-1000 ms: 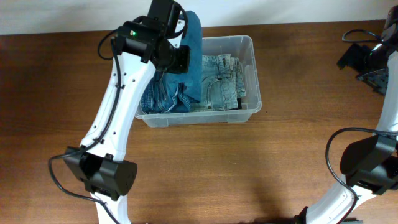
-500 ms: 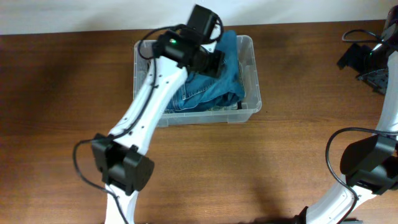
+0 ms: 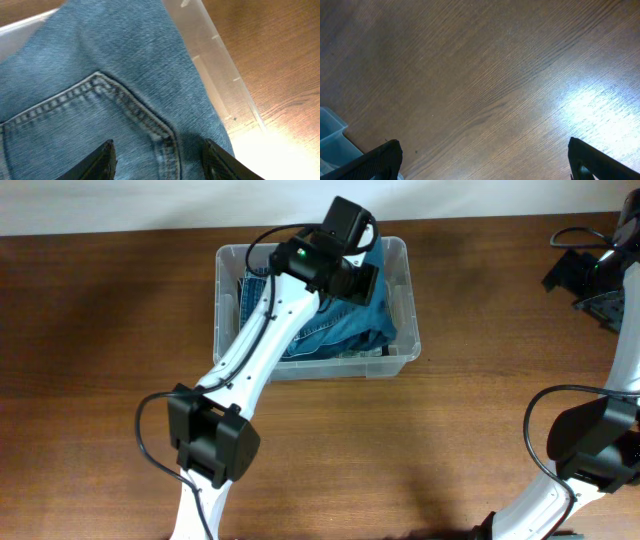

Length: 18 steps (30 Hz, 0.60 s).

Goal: Pack container
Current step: 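Lower the dark-blue jeans into the container and press them down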

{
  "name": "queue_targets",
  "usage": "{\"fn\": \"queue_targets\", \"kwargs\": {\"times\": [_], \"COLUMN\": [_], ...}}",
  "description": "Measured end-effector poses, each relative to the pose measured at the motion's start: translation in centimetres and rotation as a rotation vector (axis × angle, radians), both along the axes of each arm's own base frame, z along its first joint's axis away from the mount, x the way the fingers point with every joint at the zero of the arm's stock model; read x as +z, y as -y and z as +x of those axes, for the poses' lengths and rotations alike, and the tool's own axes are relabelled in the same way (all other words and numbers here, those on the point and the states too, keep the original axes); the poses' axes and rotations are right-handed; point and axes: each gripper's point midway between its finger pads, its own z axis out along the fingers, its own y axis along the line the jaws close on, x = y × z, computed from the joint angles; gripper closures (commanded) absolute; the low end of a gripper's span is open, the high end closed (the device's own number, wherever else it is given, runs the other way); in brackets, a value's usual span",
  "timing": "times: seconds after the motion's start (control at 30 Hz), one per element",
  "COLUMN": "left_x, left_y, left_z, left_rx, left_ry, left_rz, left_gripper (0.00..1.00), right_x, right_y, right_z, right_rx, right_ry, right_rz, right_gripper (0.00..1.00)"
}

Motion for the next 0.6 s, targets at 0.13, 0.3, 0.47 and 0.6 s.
{"fn": "queue_targets", "kwargs": {"times": [0.13,0.3,0.47,0.6], "left_x": [-4.6,-9.2,-8.9,-7.8], "left_y": [3.0,4.7,4.7,4.6], "left_z": [-0.3,-0.6,-0.5,0.6], "left_rx": [-0.054,-0.082,-0.081,-0.063], "left_ry": [-0.058,-0.109,-0.106,-0.07], "left_rz": [0.005,0.035,0.035,0.037], "left_gripper": [0.45,0.44,0.44,0.44], "right_x": [0.0,0.0,0.0,0.0], "right_y": [0.0,0.0,0.0,0.0], "right_z": [0.0,0.0,0.0,0.0], "right_rx": [0.001,0.001,0.0,0.001], "right_ry": [0.0,0.0,0.0,0.0], "right_rz": [0.0,0.0,0.0,0.0], "right_gripper": [0.01,0.02,0.02,0.02]}}
